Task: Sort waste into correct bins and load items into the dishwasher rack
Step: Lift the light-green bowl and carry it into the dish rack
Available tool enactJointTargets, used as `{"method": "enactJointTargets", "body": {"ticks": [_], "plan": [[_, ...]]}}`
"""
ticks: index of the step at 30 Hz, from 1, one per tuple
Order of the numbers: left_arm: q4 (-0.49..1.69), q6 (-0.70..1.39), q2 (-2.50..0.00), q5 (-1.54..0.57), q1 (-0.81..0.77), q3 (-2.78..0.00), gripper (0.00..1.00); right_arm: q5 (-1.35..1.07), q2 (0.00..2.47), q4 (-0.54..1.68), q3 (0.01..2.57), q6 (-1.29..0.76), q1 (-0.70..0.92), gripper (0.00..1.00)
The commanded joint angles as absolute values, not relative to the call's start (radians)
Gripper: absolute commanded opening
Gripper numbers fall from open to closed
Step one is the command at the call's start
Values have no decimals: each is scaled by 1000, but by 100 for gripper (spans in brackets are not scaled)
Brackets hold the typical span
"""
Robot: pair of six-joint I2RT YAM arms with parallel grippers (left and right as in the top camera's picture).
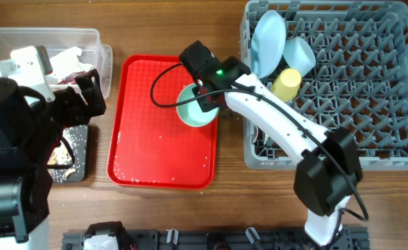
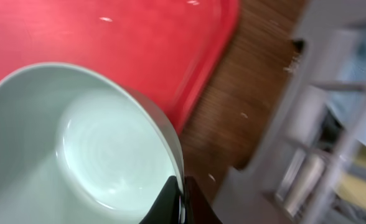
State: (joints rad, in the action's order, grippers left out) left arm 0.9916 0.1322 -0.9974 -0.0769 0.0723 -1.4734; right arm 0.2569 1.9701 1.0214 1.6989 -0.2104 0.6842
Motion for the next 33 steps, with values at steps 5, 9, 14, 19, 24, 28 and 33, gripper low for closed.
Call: {"method": "enactJointTargets", "body": {"ticks": [5,9,14,19,24,28,33], "plan": [[990,109,-994,-89,79,-1478,100,591,1714,1301,1855,-410,681,4],[989,109,-994,-89,79,-1478,100,823,1593,1600,1855,-649,681,4],[1004,109,-994,-89,79,-1478,100,873,1595,1608,1845,-633,630,4],[1004,109,-994,-98,79,-1478,100,901,1567,1608,1845,-500,573,5],[1002,108,-994,-115,79,-1478,100,902,1332,1541,1590,-491,546,4],[1000,109,-994,-115,79,-1478,100,897,1209,1520,1426,-490,503,4],[1001,109,-994,-115,79,-1478,100,936,1367,1524,1378,-535,502,4]]}}
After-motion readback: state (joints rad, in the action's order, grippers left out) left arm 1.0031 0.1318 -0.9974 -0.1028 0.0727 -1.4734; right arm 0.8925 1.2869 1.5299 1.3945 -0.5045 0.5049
